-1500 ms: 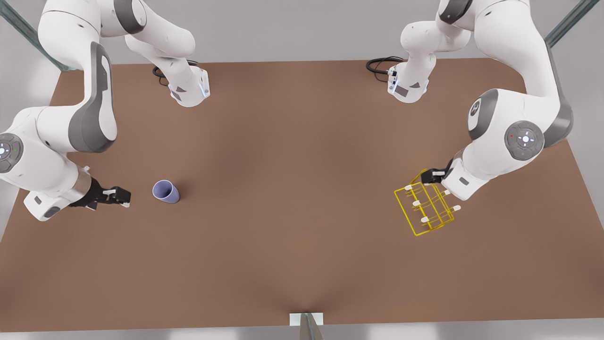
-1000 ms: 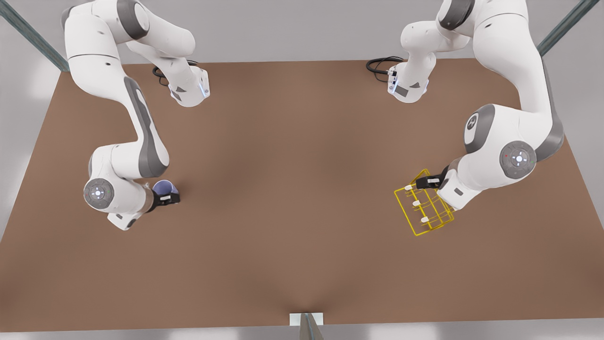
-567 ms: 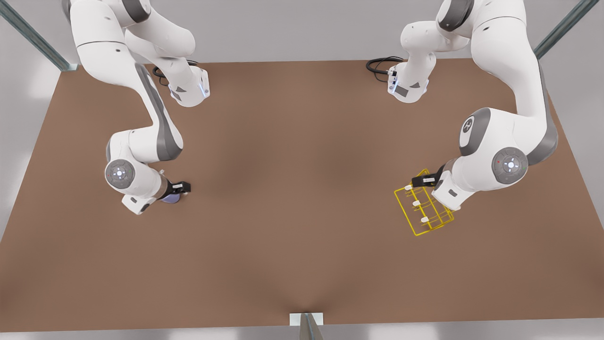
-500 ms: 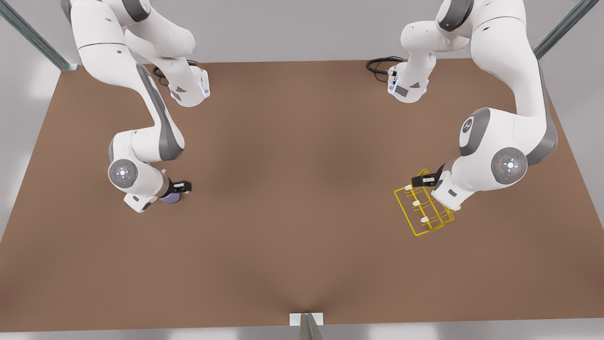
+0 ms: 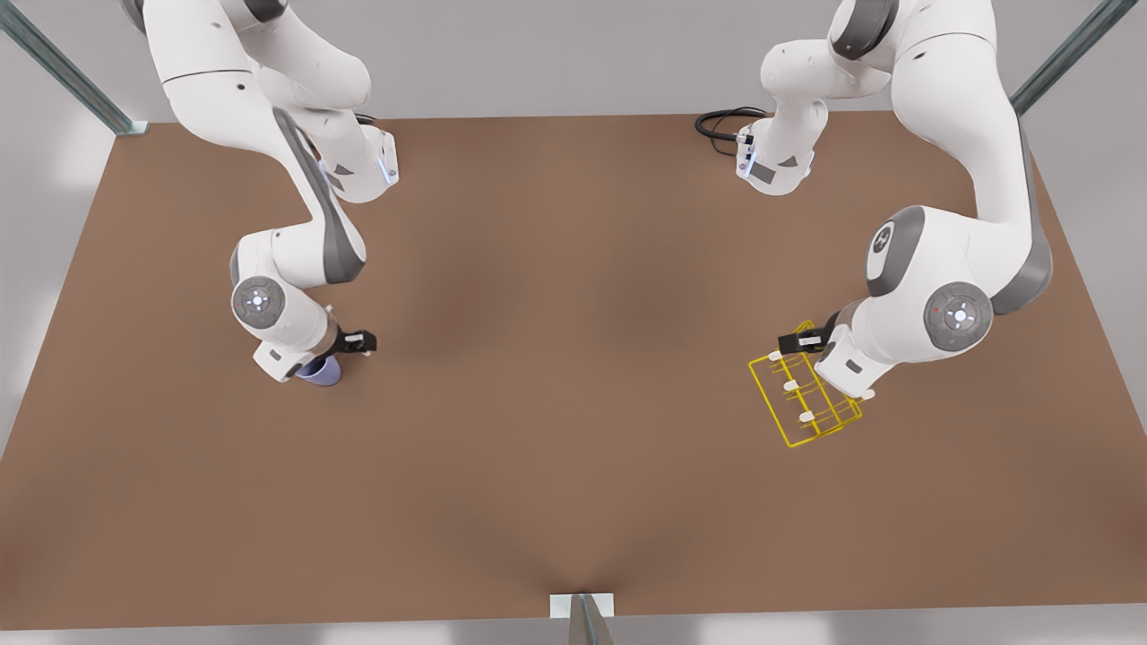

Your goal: Place the cup on the cup holder

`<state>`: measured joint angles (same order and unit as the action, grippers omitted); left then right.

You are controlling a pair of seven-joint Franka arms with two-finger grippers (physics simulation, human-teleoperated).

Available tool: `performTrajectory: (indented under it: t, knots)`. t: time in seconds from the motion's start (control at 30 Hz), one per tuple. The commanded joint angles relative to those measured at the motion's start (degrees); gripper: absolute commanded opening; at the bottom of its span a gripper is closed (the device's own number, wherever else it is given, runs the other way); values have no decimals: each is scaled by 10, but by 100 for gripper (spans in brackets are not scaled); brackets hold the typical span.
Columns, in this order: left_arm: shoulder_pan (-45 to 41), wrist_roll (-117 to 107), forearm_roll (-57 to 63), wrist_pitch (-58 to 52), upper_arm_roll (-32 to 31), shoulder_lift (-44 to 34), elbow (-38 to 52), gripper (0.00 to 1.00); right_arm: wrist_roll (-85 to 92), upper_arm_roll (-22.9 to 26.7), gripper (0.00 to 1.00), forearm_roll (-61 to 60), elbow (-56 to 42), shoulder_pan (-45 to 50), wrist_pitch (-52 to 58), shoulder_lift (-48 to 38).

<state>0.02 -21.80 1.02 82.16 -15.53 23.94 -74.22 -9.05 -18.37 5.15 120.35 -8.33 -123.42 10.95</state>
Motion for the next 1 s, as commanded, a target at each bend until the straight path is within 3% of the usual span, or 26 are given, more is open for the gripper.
performTrajectory:
  t: [0.0,0.13,0.23,0.47,0.53,0.97]
  knots:
    - [1,-42,0,-1,0,1,0,100,-11,-1,100,20,12,-12,-24,-6]
    - [2,-43,0,-2,0,2,0,100,85,-86,100,37,48,-107,-72,-23]
    - [2,-52,1,-4,0,3,0,100,149,-87,100,39,47,-108,-79,-15]
    - [0,-69,0,-4,0,6,0,100,145,-87,100,40,45,-128,-84,8]
    - [0,-69,0,-4,0,6,0,100,96,-93,100,37,45,-129,-139,20]
    - [-9,-83,3,-4,0,9,0,100,97,-93,100,38,45,-136,-141,28]
